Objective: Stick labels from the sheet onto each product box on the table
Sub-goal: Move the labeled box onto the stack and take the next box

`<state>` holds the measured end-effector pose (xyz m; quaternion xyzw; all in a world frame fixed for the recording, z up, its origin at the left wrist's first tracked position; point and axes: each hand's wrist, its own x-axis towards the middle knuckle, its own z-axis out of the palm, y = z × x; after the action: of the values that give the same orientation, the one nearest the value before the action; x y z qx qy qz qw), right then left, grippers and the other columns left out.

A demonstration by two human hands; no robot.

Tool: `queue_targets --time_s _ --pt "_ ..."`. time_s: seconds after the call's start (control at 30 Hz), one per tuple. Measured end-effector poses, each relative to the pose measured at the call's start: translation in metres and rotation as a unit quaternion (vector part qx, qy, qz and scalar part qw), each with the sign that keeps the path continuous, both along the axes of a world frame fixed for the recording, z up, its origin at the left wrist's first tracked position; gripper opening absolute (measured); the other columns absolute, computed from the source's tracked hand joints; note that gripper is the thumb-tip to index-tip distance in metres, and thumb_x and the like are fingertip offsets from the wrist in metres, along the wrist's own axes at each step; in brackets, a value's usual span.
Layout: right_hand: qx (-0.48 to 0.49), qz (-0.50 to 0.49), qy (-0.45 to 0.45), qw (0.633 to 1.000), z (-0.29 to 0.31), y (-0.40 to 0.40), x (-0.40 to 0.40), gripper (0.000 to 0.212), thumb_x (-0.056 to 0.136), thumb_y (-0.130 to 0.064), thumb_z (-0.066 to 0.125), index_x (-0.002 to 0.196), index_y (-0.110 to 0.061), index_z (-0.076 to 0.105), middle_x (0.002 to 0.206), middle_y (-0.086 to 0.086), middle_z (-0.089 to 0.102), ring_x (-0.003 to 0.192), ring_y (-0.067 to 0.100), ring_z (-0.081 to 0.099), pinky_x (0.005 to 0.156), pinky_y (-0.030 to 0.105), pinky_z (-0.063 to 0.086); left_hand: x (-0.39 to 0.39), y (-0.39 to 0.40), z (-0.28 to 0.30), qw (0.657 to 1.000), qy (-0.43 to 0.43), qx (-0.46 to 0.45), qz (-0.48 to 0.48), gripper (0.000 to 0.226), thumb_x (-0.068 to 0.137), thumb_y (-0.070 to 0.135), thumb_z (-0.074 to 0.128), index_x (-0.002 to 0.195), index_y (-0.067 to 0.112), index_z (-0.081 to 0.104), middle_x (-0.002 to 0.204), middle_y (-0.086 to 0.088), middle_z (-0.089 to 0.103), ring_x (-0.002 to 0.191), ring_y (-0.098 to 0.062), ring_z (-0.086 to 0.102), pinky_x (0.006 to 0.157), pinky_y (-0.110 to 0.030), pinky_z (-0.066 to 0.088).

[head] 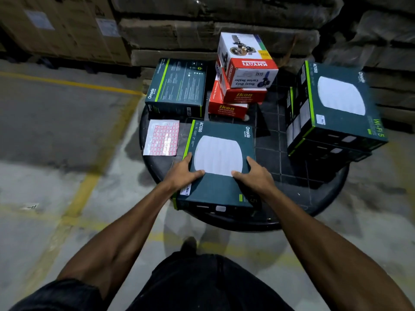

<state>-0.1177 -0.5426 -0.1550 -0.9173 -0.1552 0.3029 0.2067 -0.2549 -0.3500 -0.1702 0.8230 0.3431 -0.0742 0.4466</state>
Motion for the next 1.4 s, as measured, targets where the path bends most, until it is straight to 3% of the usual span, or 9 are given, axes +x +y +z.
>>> queue_targets --time_s 0.2,0.33,0.6,0.83,0.93,1.1,1.4 --pt "0.04 0.025 -0.053 0.997 0.057 -0.018 0.021 0.082 0.083 -0.057 0.063 0.151 -0.022 0.032 0.15 0.005 0.044 0.132 0.032 0.045 0.106 0.039 0.038 0.021 -0.011 0.052 0.998 -0.05 0.011 -0.024 0.085 0.09 0.037 0.066 0.155 0.015 0.015 0.148 -0.005 0.044 0.126 -0.024 0.051 0.101 -0.027 0.039" --pt "0.066 0.021 -0.075 0.995 0.087 -0.031 0.03 0.083 0.084 -0.056 0.063 0.152 -0.022 0.03 0.151 0.004 0.042 0.134 0.03 0.043 0.108 0.038 0.036 0.034 -0.022 0.086 0.996 -0.073 0.043 -0.032 0.086 0.089 0.042 0.066 0.155 0.017 0.018 0.145 -0.006 0.048 0.122 -0.024 0.054 0.104 -0.035 0.042" --pt "0.103 0.003 -0.132 0.986 0.131 -0.058 0.05 0.085 0.084 -0.057 0.062 0.153 -0.022 0.027 0.154 0.003 0.038 0.138 0.029 0.039 0.109 0.039 0.034 0.062 -0.045 0.136 0.982 -0.107 0.146 -0.046 0.082 0.089 0.045 0.063 0.154 0.018 0.021 0.151 -0.007 0.041 0.133 -0.028 0.045 0.106 -0.036 0.036" --pt "0.102 -0.089 -0.178 0.975 0.138 -0.074 0.064 0.086 0.082 -0.058 0.063 0.153 -0.027 0.026 0.153 0.004 0.039 0.136 0.03 0.041 0.106 0.04 0.036 0.104 -0.054 0.14 0.967 -0.121 0.208 -0.082 0.081 0.087 0.053 0.059 0.153 0.025 0.021 0.146 -0.019 0.044 0.129 -0.037 0.045 0.1 -0.039 0.039" --pt "0.111 -0.138 -0.179 0.968 0.138 -0.082 0.071 0.086 0.08 -0.057 0.065 0.152 -0.029 0.028 0.152 0.007 0.041 0.136 0.029 0.04 0.108 0.042 0.036 0.125 -0.057 0.139 0.965 -0.127 0.202 -0.106 0.091 0.075 0.065 0.047 0.153 0.028 0.018 0.141 -0.02 0.047 0.126 -0.038 0.047 0.101 -0.043 0.041" --pt "0.111 -0.211 -0.187 0.953 0.132 -0.099 0.086 0.083 0.081 -0.058 0.063 0.152 -0.034 0.026 0.148 0.012 0.042 0.136 0.032 0.038 0.109 0.041 0.034 0.167 -0.07 0.136 0.953 -0.156 0.215 -0.143 0.08 0.088 0.055 0.053 0.153 0.03 0.015 0.13 -0.022 0.05 0.118 -0.039 0.048 0.096 -0.042 0.042" --pt "0.086 -0.233 -0.196 0.949 0.123 -0.141 0.158 0.084 0.08 -0.062 0.058 0.153 -0.036 0.024 0.15 0.011 0.041 0.138 0.033 0.036 0.11 0.044 0.035 0.243 -0.113 0.133 0.952 -0.154 0.203 -0.17 0.078 0.091 0.054 0.05 0.155 0.03 0.012 0.139 -0.017 0.044 0.125 -0.036 0.044 0.099 -0.041 0.038"
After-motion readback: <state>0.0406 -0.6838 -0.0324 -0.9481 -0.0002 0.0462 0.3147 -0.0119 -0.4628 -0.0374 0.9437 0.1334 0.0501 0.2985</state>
